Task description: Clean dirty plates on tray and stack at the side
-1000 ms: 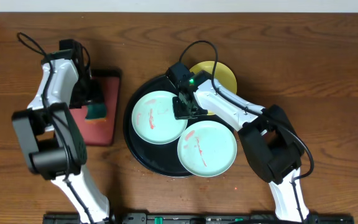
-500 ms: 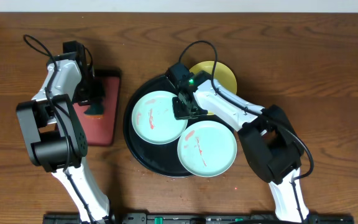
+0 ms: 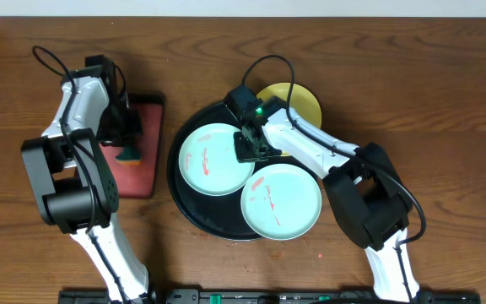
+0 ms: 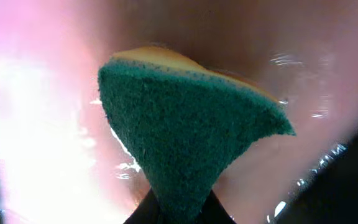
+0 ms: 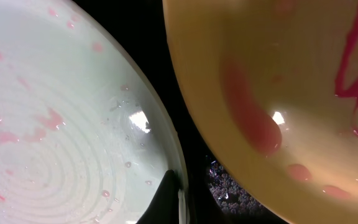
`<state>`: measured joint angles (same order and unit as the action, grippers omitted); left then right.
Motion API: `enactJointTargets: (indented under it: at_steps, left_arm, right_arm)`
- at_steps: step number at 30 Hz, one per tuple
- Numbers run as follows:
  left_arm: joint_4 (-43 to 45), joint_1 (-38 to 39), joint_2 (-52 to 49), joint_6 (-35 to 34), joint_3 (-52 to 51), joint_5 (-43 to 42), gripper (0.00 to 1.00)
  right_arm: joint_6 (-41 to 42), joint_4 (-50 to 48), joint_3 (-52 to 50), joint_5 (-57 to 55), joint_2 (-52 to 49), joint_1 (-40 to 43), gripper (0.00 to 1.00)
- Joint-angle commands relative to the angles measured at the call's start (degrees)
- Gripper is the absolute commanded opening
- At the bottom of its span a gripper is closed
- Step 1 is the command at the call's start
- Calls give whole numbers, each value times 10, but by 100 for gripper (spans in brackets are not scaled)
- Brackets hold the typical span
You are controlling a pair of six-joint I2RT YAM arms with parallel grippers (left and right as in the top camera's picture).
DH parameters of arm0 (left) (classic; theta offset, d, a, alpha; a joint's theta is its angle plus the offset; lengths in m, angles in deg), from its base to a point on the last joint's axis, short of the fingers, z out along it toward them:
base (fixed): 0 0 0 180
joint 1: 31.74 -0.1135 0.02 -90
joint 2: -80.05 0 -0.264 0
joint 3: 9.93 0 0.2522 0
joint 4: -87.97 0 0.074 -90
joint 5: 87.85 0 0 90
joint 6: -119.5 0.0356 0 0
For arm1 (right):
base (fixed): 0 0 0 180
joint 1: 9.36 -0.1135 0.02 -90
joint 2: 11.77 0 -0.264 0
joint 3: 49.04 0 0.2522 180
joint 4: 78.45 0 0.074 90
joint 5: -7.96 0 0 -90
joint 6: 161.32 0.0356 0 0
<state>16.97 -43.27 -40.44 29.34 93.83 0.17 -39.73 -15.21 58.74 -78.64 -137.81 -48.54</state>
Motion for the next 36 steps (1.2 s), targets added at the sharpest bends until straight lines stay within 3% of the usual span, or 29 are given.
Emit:
enactJointTargets:
  at_steps: [1, 6, 16, 20, 28, 33, 36]
  left_arm:
    - [-18, 0, 47, -1, 31, -29, 7]
    - [-44, 11, 99, -1, 30, -136, 7]
    - [-76, 104, 106, -41, -16, -141, 7]
    - [-27, 144, 107, -89, -70, -141, 7]
    - [174, 208, 107, -177, -218, -136, 8]
    - [198, 238, 107, -179, -246, -113, 7]
    - [195, 253, 107, -161, -247, -144, 8]
  right_arm:
    - [-10, 0, -4, -14, -16, -10, 1]
    - [-10, -2, -4, -12, -16, -10, 1]
    - [-10, 0, -4, -10, -16, -9, 2]
    - [-10, 2, -4, -10, -16, -9, 2]
    - [-10, 3, -4, -10, -16, -9, 2]
    - [-10, 2, -4, -10, -16, -9, 2]
    - [-10, 2, -4, -10, -16, -9, 2]
